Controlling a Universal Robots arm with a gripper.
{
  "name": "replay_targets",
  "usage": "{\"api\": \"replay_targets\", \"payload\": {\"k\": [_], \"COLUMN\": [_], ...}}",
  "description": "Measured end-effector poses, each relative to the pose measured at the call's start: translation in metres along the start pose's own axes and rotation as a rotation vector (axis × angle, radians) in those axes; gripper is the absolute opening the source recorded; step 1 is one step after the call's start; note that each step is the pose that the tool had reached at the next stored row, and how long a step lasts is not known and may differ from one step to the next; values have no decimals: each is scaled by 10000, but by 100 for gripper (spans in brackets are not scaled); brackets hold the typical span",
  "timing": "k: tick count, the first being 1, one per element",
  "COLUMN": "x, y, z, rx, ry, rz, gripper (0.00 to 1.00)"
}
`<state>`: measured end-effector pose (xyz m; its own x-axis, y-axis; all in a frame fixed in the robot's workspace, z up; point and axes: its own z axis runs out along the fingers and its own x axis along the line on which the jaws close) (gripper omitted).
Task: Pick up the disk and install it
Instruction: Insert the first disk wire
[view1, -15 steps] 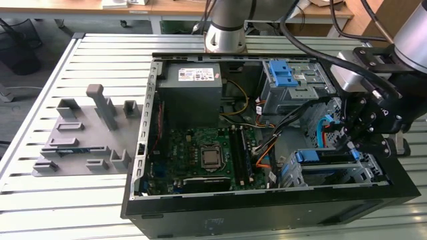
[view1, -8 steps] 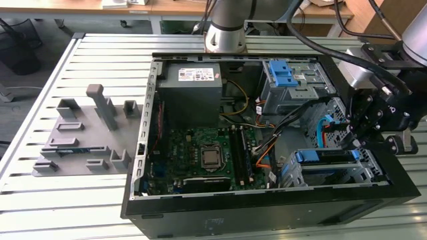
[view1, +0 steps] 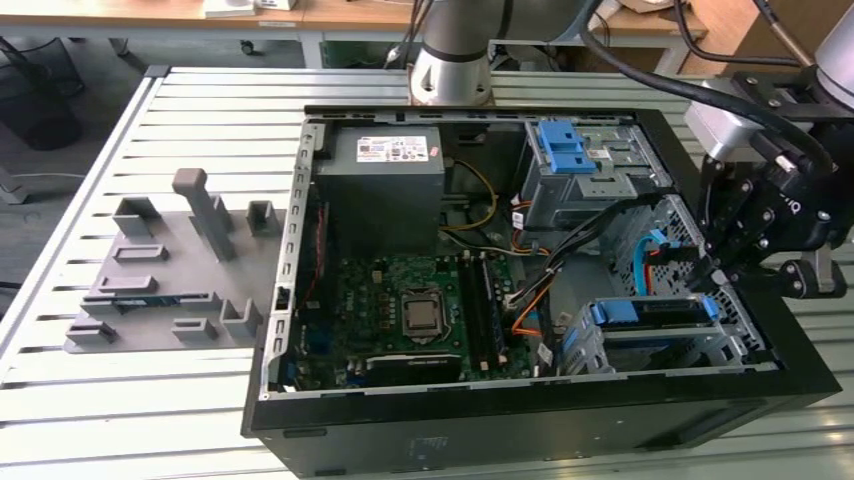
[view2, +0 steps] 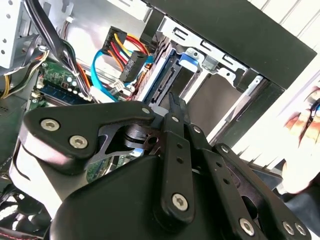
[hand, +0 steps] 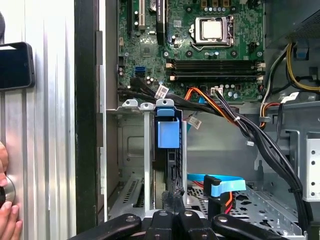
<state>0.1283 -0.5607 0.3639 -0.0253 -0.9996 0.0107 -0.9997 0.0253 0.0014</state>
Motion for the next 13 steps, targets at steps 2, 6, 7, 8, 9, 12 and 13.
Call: {"api": "replay_targets", "payload": {"k": [2, 6, 7, 8, 9, 12, 13], "x": [-8, -26, -31, -36, -42, -69, -89], "y": [-2, -8, -9, -11, -14, -31, -39], "z": [-19, -62, -74, -85, -98, -117, -119], "rx": [0, 0, 0, 0, 0, 0, 0], "ry": [0, 0, 0, 0, 0, -2, 0], "rz": [0, 0, 1, 0, 0, 0, 0], "gripper": [11, 11, 11, 11, 11, 11, 11]}}
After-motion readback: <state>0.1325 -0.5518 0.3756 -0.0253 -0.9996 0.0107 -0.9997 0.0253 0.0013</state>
